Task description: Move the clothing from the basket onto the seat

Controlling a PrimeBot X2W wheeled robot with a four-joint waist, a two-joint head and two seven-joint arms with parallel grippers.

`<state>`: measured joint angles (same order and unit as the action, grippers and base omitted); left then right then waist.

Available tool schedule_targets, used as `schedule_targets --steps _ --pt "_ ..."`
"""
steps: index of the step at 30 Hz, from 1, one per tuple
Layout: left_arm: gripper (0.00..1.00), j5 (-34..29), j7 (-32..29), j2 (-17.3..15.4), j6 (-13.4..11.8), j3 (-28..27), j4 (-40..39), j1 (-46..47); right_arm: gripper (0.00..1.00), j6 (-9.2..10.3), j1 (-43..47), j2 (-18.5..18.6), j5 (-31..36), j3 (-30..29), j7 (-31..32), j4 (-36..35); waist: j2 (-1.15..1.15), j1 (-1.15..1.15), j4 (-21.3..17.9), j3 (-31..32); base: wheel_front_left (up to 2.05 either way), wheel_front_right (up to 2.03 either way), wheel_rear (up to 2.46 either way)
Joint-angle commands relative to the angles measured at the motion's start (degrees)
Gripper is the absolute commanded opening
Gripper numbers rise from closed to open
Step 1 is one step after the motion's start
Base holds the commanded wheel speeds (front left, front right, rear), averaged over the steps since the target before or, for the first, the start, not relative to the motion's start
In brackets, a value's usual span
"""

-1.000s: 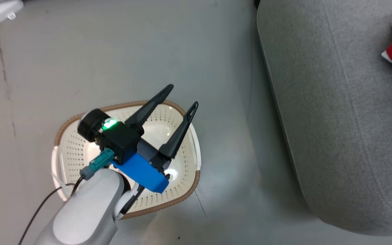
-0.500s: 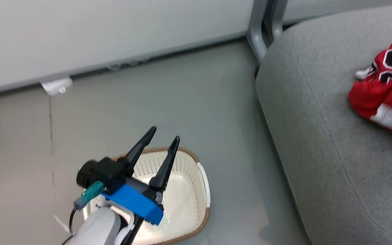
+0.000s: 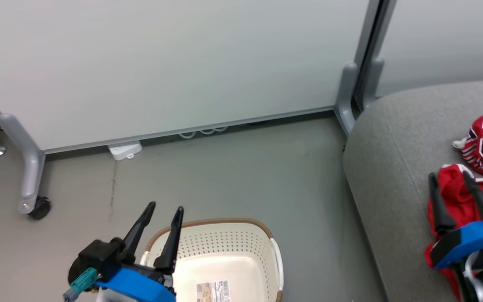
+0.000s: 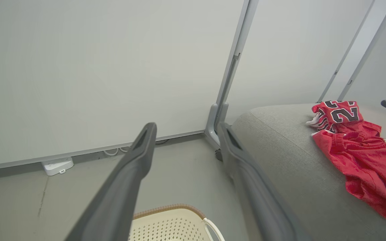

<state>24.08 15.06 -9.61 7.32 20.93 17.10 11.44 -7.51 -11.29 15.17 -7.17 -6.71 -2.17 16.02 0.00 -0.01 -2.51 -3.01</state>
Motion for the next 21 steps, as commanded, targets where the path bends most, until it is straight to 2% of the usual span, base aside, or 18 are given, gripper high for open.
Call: schedule_targets --steps 1,6,12,21 --pt "1.00 -0.5 0.2 0.2 0.2 -1.3 -0.3 -1.3 1.00 0.04 2.0 -1.0 0.5 0.8 0.2 -1.4 0.00 0.01 1.8 1.6 0.00 0.00 0.00" --pt "1.00 -1.3 0.2 0.6 0.2 -5.9 -0.8 -4.3 1.00 0.04 5.7 -4.7 2.0 3.2 0.0 -4.7 0.00 0.01 3.7 2.9 0.00 0.00 0.00" --pt "1.00 -2.1 0.2 1.0 0.2 -11.1 -0.8 -7.2 1.00 0.04 8.3 -9.0 3.9 4.5 -0.4 -5.6 0.00 0.01 4.8 3.8 0.00 0.00 0.00" --pt "1.00 -3.1 0.2 1.7 0.2 -16.5 0.6 -9.9 1.00 0.04 10.4 -11.5 5.7 6.0 -0.9 -5.8 0.00 0.01 4.6 4.4 0.00 0.00 0.00"
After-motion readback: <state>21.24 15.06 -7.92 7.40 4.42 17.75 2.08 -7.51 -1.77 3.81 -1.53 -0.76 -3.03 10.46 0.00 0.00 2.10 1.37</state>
